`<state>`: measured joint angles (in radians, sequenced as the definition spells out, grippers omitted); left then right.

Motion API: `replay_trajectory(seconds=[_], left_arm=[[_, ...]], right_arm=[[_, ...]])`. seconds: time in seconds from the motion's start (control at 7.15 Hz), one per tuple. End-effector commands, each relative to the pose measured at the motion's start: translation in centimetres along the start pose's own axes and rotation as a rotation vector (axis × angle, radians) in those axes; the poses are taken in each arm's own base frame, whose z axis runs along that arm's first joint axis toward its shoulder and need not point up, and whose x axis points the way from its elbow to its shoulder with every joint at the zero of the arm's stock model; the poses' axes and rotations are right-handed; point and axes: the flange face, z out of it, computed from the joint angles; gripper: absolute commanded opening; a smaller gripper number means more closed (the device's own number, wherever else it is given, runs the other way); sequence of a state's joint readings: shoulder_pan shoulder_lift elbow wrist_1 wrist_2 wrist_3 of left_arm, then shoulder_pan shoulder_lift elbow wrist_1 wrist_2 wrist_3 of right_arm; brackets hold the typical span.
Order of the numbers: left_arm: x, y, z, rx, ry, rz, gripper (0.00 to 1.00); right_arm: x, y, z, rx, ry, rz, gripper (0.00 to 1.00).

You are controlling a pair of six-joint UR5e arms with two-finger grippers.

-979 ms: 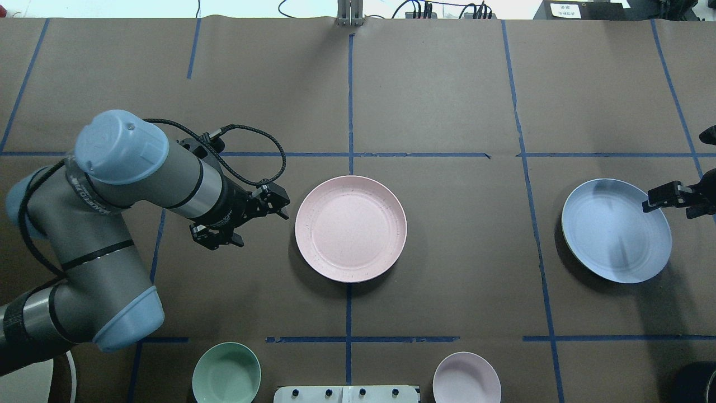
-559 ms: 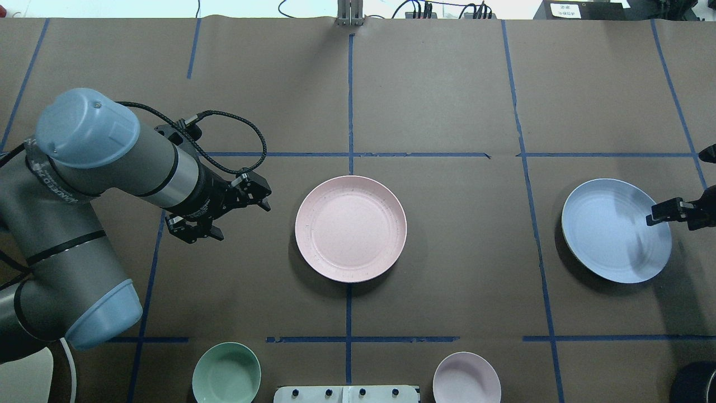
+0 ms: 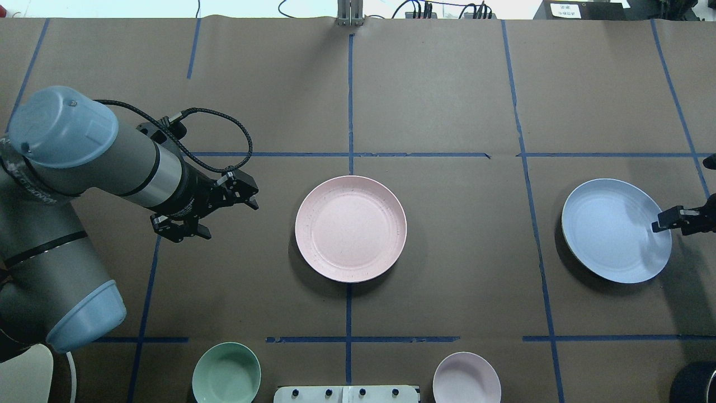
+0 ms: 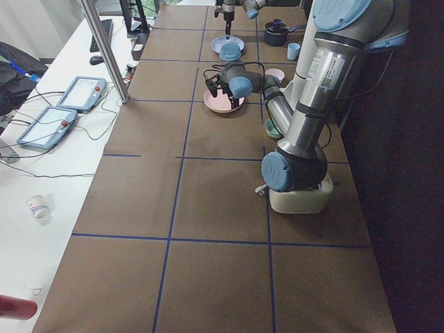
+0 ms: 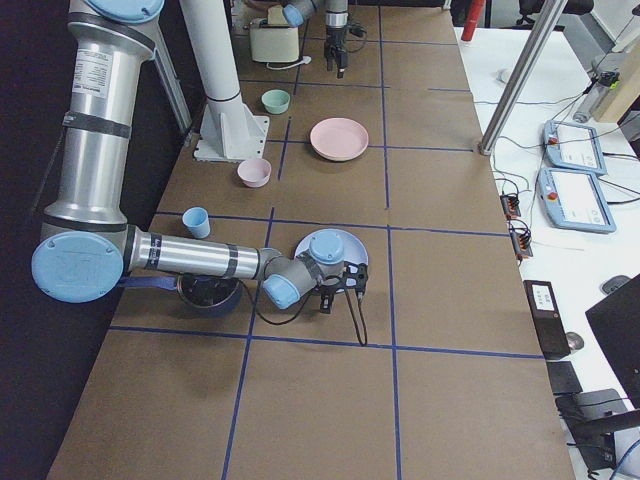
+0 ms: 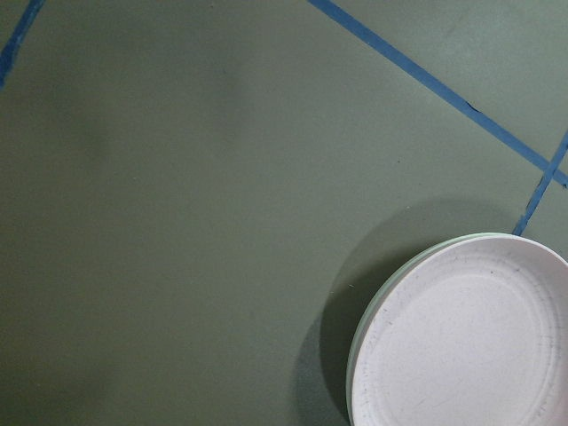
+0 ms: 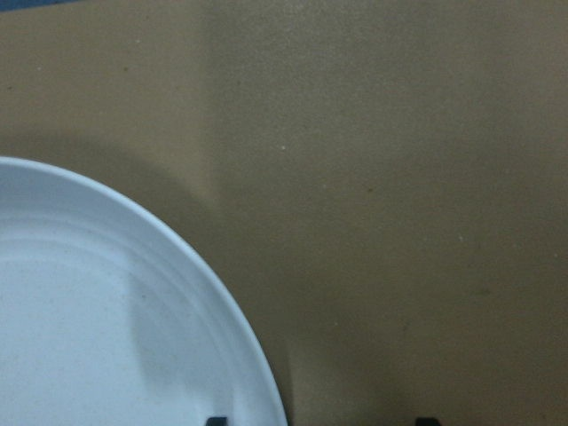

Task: Stack three plates with pink and blue
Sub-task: 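Withdraw the left arm while the right gripper grasps the light blue plate rim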

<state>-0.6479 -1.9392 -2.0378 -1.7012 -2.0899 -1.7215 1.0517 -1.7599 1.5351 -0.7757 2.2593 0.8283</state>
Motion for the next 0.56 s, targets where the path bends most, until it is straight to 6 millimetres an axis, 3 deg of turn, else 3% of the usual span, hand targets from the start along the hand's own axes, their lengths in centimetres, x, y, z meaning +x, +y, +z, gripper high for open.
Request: replay_trajectory(seconds=[0.0, 0.42], left_arm=[[-0.1, -0.5, -0.3, 0.01, 0.004, -0.005, 1.0], [-1.0, -1.0, -0.1, 0.019, -0.01, -0.016, 1.0]], right_arm=[[0.3, 0.6, -0.3, 0.011, -0.012, -0.011, 0.0], [-1.1, 0.4, -1.3, 0.026, -0.035, -0.027, 0.0]])
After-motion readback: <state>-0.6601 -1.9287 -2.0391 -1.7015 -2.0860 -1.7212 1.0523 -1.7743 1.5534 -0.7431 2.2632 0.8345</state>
